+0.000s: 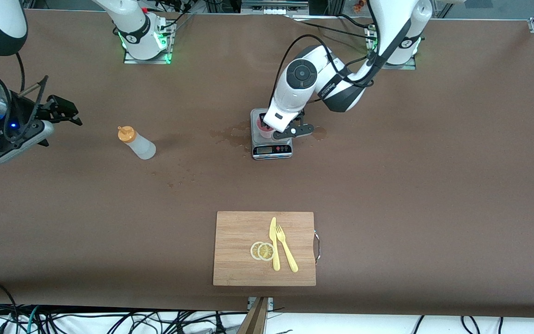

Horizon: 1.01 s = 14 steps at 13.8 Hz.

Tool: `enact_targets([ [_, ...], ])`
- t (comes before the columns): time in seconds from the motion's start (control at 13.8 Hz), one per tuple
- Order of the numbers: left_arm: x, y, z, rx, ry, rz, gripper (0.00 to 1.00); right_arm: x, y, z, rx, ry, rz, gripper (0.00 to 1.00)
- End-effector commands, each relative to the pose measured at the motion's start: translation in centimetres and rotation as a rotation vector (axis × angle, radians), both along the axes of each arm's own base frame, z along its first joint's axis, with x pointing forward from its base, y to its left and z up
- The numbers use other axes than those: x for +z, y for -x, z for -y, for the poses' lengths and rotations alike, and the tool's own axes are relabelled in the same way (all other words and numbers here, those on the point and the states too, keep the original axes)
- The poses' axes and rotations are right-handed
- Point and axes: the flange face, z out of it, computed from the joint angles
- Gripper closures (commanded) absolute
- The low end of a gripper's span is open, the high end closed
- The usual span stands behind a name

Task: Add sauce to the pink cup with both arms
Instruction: 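Release the cup and withdraw the left gripper while the right gripper reaches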

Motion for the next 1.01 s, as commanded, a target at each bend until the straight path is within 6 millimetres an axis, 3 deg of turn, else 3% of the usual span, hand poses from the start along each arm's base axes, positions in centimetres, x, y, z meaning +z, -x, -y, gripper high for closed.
enact_targets([
  [0.0, 4.5, -4.0, -2.2, -0.035, -0.023, 0.025, 0.0, -0.7, 1.5, 1.9, 0.107, -0.072, -0.013, 0.01],
  [0.14, 7.9, -7.6, -5.1, -0.062, -0.031, 0.034, 0.0, -2.0, 2.0, 3.7, 0.194, -0.131, -0.019, 0.01],
  [0.36, 11.7, -11.6, -11.4, -0.076, -0.046, 0.076, 0.0, -4.5, 2.8, 5.9, 0.293, -0.226, -0.031, 0.01],
  [0.58, 14.9, -14.3, -18.1, -0.091, -0.052, 0.109, 0.0, -7.6, 3.6, 8.6, 0.405, -0.359, -0.012, 0.01],
  [0.72, 16.9, -16.2, -23.9, -0.137, -0.07, 0.115, 0.0, -10.3, 3.9, 10.6, 0.483, -0.462, 0.021, 0.01],
  [0.94, 20.8, -16.9, -30.6, -0.209, -0.089, 0.113, 0.0, -13.9, 4.9, 12.6, 0.543, -0.568, 0.045, 0.01],
])
